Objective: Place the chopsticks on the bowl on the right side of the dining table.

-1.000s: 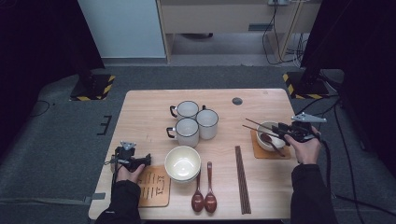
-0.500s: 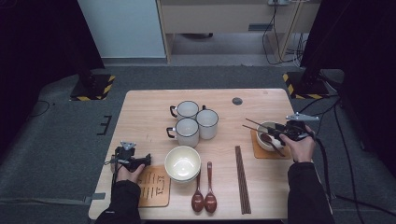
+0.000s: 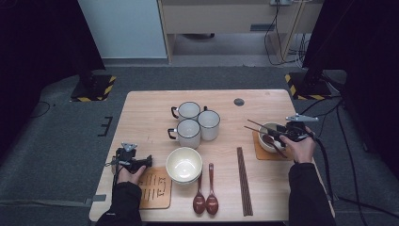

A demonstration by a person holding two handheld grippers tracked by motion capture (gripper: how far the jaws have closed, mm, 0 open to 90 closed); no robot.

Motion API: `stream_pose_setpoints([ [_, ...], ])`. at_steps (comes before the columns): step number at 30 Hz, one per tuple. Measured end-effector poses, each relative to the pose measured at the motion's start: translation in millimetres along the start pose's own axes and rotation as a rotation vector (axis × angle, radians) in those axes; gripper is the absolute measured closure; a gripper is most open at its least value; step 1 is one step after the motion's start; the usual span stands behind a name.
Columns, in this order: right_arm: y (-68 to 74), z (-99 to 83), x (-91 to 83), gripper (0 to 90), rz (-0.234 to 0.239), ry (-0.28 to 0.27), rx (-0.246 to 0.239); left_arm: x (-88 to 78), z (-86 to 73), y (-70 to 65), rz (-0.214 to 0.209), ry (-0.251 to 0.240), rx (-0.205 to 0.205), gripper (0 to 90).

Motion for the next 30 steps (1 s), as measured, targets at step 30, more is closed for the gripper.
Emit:
stream_pose_setpoints([
  [30, 5.0, -3.7, -1.5, 50.1, 0.06, 0.067, -0.023, 0.0, 0.0, 0.0, 0.0, 0.0, 0.0, 0.0],
])
Point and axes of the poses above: each handheld gripper's, and its own axes: x roughly forward along the jaws, z roughly out of its top, y roughly to its left, the point moved 3 cm from there along x, roughly forward along the jaws, and after that the axes turned 14 degrees about z, right-handed, at the moved point
